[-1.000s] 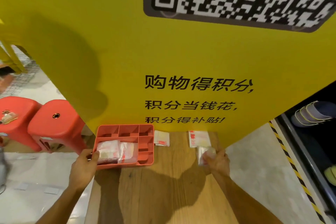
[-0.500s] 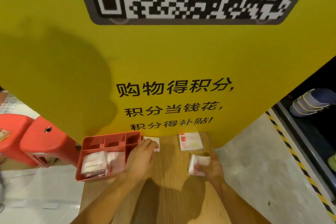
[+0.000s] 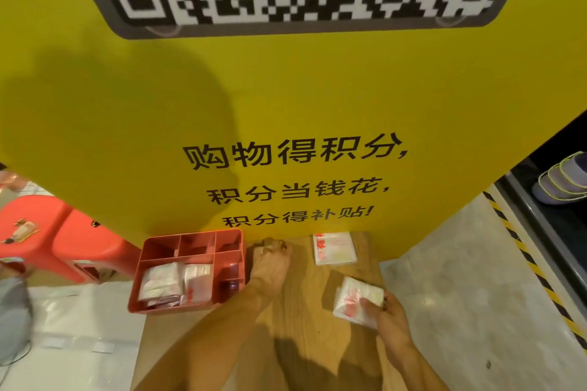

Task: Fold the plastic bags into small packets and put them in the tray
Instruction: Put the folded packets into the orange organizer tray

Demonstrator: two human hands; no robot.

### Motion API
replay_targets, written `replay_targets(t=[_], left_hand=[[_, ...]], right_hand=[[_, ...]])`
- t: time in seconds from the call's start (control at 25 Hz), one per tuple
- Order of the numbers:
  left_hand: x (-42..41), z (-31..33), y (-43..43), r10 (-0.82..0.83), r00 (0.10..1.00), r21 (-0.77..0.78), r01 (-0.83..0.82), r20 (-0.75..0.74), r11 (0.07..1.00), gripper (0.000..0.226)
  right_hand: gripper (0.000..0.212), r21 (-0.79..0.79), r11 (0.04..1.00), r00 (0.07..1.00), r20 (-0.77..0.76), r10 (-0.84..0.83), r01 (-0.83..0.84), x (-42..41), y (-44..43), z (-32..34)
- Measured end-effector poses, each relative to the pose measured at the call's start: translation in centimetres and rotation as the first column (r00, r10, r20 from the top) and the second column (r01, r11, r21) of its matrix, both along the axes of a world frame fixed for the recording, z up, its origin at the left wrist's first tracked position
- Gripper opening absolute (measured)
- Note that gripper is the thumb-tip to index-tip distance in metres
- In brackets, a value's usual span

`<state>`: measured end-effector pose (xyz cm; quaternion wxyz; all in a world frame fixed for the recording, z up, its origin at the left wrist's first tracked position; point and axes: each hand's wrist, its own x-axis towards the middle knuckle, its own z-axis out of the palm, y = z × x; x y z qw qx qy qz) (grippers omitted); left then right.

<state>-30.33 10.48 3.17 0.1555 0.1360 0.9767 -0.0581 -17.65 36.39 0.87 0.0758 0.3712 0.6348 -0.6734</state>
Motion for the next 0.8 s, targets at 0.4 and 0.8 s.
replay_targets(t=[0.4,0.8], left_hand=[[7.4,10.3,-7.2,0.232,0.962,0.559,-0.116,-0.141,0.821,0.059],[9.7,10.9,-25.7,0.654,0.718,0.760,-0.281,-0.239,0.586,0.044]], right_hand=[[0.023,0.059,0.974,0.966,-0.123,0.226,-0.220,-2.8,-6.6,3.9],[0.026,-0.015,0.956,0.951,-0.106,0.291,-0.294,-5.6,-20.7,7.7]])
